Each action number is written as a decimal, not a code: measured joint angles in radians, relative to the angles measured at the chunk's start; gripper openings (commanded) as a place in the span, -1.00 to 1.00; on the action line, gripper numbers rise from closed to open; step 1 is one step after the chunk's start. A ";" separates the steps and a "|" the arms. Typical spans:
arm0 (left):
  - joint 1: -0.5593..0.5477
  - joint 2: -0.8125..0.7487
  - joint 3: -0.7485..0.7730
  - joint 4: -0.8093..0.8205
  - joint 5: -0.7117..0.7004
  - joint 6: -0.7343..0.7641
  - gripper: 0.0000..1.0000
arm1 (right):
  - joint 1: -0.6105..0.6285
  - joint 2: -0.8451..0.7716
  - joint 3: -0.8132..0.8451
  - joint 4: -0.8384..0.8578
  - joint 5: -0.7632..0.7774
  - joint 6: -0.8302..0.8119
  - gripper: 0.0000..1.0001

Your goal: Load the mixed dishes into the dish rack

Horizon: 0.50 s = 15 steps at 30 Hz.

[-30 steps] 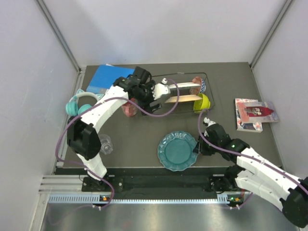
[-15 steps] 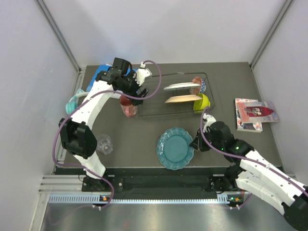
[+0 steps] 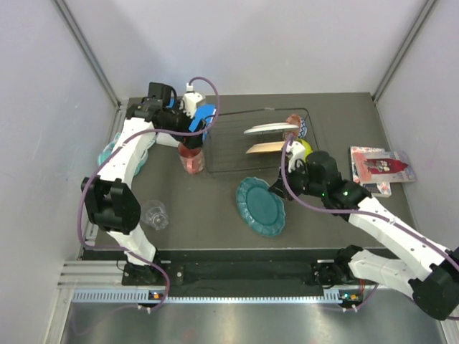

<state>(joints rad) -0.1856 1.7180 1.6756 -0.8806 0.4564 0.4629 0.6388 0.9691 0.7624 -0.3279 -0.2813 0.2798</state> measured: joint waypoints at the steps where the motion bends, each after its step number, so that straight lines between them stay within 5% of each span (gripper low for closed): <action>1: 0.011 -0.001 -0.001 0.007 0.003 -0.009 0.98 | 0.000 0.017 0.029 -0.005 -0.001 -0.028 -1.00; 15: 0.126 -0.058 -0.093 0.105 0.067 -0.076 0.98 | 0.015 0.192 0.386 -0.264 0.092 -0.361 -1.00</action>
<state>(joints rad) -0.0597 1.6604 1.5826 -0.7753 0.5236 0.3870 0.6537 1.1610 1.1488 -0.5922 -0.1894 -0.0814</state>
